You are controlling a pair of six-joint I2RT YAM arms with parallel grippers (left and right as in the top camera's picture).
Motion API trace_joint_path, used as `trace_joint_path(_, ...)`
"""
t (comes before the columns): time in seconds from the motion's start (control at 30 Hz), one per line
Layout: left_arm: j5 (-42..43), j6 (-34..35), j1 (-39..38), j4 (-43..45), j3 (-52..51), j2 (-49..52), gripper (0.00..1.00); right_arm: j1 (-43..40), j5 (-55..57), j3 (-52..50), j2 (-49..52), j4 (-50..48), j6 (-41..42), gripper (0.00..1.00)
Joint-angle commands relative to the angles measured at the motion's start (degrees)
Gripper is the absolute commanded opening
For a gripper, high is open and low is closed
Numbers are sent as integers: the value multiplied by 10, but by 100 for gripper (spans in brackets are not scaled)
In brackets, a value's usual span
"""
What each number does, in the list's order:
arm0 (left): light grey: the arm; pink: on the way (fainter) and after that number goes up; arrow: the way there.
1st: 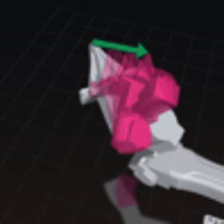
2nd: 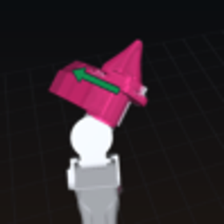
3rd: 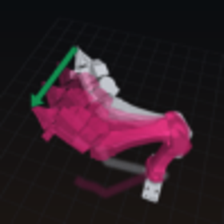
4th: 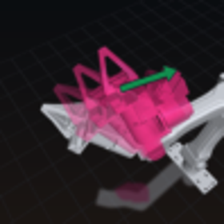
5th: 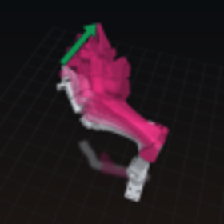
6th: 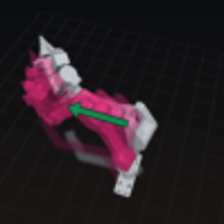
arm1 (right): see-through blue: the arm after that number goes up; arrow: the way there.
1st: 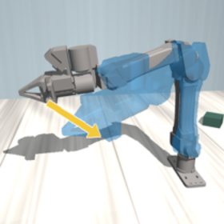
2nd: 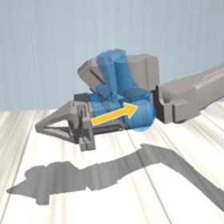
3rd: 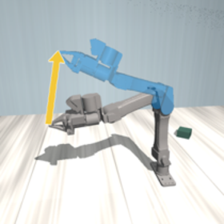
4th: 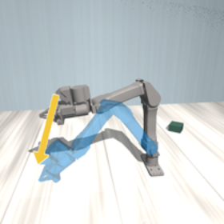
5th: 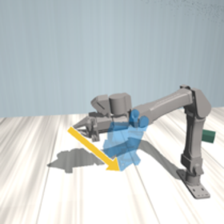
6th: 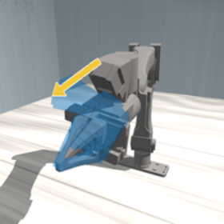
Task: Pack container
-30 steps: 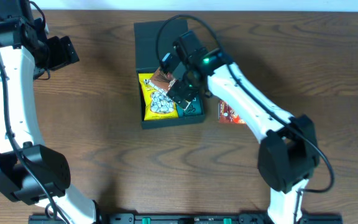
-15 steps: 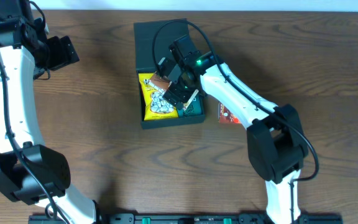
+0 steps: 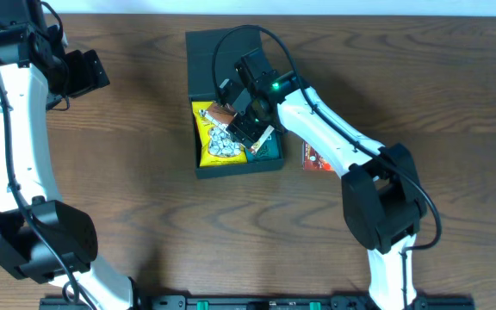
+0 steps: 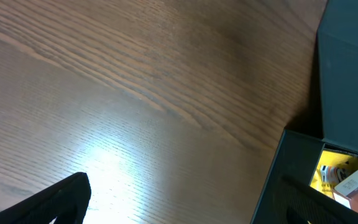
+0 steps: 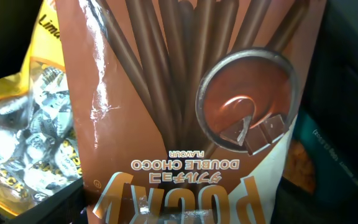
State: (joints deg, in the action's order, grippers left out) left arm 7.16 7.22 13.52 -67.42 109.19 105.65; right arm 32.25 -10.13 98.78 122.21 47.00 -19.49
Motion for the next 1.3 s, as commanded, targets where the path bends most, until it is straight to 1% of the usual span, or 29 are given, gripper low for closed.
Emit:
trace_joint_path(0.0,0,-8,3,0,-1,0,95,-2,-18,2,4,-1,38,73)
trace_joint_path(0.2,0,-8,3,-1,-1,0,95,-2,-41,15,4,9,111,71)
trace_joint_path(0.3,0,-8,3,-1,-1,0,95,1,-48,33,4,27,145,73)
trace_joint_path(0.33,0,-8,3,-1,-1,0,95,3,-48,39,4,34,156,76)
trace_joint_path(0.4,0,-8,3,-1,-1,0,95,8,-47,56,4,51,177,77)
trace_joint_path(0.53,5,-1,3,-1,-1,0,95,24,-47,82,4,71,223,72)
trace_joint_path(0.67,4,8,3,-9,-1,0,95,48,-47,86,4,72,267,69)
trace_joint_path(0.73,4,12,3,-16,-1,0,95,59,-45,86,4,72,303,66)
trace_joint_path(0.83,4,21,3,-30,-1,0,95,72,10,86,4,73,364,63)
trace_joint_path(0.9,4,21,3,-38,-1,0,95,75,47,86,4,74,410,62)
trace_joint_path(0.97,4,22,3,-45,-1,0,95,76,62,86,4,73,452,62)
trace_joint_path(1.03,4,22,3,-55,-1,0,95,76,74,86,4,74,506,60)
trace_joint_path(1.1,4,22,3,-62,-1,0,95,76,78,86,4,70,540,59)
trace_joint_path(1.17,4,23,3,-68,-1,0,95,77,78,86,4,59,547,59)
trace_joint_path(1.27,4,22,3,-76,-1,0,95,84,78,86,4,48,551,57)
